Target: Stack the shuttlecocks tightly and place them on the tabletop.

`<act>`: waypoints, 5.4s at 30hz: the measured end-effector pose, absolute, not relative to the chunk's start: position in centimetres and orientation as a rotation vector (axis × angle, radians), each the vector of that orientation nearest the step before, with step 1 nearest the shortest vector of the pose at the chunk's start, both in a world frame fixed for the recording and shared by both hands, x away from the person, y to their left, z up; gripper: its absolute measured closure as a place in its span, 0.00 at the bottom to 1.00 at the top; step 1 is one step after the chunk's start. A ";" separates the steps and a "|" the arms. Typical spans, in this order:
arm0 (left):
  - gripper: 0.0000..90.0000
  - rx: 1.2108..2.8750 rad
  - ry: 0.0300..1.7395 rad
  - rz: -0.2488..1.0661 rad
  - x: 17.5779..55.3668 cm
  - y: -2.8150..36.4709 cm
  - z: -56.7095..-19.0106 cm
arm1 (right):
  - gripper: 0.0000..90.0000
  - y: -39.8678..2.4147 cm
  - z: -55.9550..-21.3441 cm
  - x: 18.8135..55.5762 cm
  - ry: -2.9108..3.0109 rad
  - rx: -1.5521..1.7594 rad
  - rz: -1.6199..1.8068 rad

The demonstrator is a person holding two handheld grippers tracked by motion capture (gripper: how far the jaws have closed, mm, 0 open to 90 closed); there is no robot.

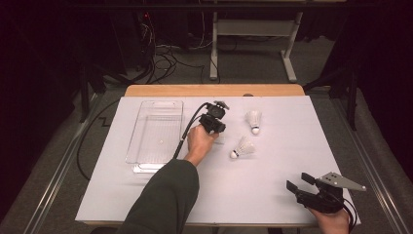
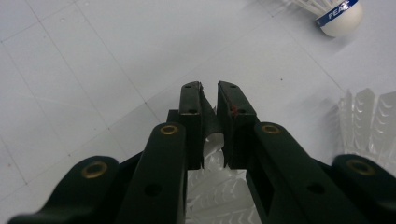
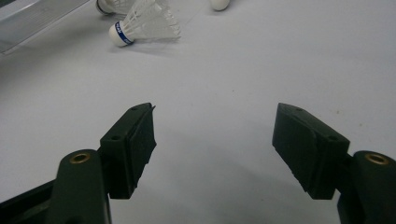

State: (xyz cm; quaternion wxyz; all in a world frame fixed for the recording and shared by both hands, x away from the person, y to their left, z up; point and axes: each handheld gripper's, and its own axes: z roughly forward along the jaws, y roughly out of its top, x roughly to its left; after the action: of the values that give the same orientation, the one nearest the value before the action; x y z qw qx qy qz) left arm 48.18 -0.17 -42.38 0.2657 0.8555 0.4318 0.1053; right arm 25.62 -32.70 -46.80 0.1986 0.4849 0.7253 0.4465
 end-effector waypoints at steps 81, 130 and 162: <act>0.38 2.249 1.070 0.168 45.3 1.4 -39.5 | 0.34 -32.7 -46.8 25.6 2.024 1.369 1.243; 0.39 2.257 0.997 0.176 41.1 3.4 -39.1 | 0.33 -32.6 -46.9 25.6 2.037 1.364 1.241; 0.40 2.233 0.989 0.163 38.7 5.3 -39.6 | 0.33 -32.6 -46.9 25.6 2.041 1.362 1.239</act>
State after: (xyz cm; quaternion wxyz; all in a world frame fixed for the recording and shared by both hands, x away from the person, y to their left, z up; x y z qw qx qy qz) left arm 38.72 5.28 -39.63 0.3400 0.8580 0.3800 0.0624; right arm 25.64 -32.60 -46.86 0.1951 0.4861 0.7281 0.4421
